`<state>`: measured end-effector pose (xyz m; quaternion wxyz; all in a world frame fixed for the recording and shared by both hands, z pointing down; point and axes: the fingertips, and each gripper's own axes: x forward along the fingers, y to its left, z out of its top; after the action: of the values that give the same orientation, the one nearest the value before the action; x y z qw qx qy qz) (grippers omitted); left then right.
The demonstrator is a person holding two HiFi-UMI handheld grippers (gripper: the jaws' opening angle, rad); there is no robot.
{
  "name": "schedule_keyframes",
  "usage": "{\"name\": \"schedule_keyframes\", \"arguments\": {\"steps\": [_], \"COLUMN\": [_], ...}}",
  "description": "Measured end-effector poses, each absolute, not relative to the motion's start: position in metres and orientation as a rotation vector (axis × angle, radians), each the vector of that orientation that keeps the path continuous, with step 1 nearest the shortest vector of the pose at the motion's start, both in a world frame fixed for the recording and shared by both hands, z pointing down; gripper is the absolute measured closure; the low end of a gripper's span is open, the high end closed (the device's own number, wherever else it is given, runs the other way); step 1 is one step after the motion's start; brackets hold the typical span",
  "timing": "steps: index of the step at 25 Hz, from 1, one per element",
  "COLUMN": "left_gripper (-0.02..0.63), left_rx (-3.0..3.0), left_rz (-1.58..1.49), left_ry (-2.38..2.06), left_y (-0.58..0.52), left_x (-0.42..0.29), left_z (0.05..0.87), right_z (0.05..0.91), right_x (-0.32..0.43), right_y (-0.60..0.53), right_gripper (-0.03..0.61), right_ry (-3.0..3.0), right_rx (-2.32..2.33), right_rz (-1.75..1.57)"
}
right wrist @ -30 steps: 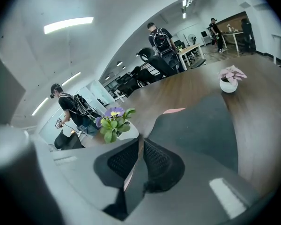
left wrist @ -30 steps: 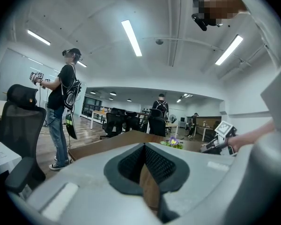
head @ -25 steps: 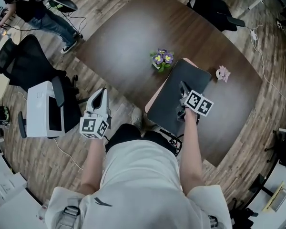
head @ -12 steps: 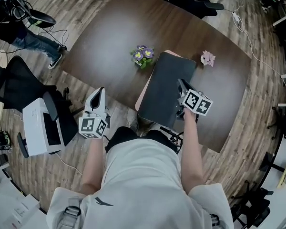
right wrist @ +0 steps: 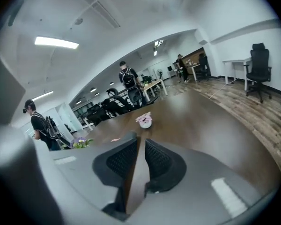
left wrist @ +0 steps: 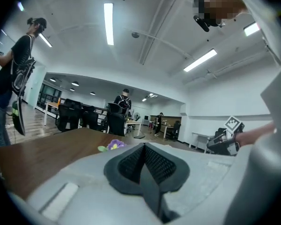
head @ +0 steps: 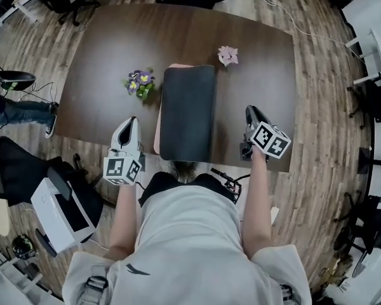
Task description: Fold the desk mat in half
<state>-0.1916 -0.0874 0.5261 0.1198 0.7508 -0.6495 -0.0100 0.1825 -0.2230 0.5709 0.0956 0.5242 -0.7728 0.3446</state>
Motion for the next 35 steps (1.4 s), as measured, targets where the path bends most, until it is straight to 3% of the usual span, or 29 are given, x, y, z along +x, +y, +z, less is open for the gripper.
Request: {"name": "schedule_keyframes", "arguments": {"steps": [5, 12, 22, 35], "left_gripper": [0.614, 0.614, 0.614, 0.614], "left_rx": [2.298, 2.367, 2.366, 2.376], "left_rz": [-0.021, -0.012, -0.011, 0.005], "left_ry": [-1.804, -1.730, -1.735, -1.750], "left_y": [-0.113, -0.130, -0.120, -0.117], "left_x": [-0.158, -0.121, -0.129, -0.146], "left_z": [0.516, 0.509, 0.506, 0.503], "right_z": [0.560, 0.535, 0.454, 0.463], "right_x": [0.252, 0.294, 0.284, 0.270], "right_y": [-0.207, -0.193, -0.147, -0.131], "right_gripper": [0.526, 0.568, 0.580, 0.581], "right_ry": [-2.226, -2.239, -2.488, -2.481], "right_rx": [1.730, 1.849, 1.899, 1.927], "right_rz": [1.025, 0.902, 0.243, 0.234]}}
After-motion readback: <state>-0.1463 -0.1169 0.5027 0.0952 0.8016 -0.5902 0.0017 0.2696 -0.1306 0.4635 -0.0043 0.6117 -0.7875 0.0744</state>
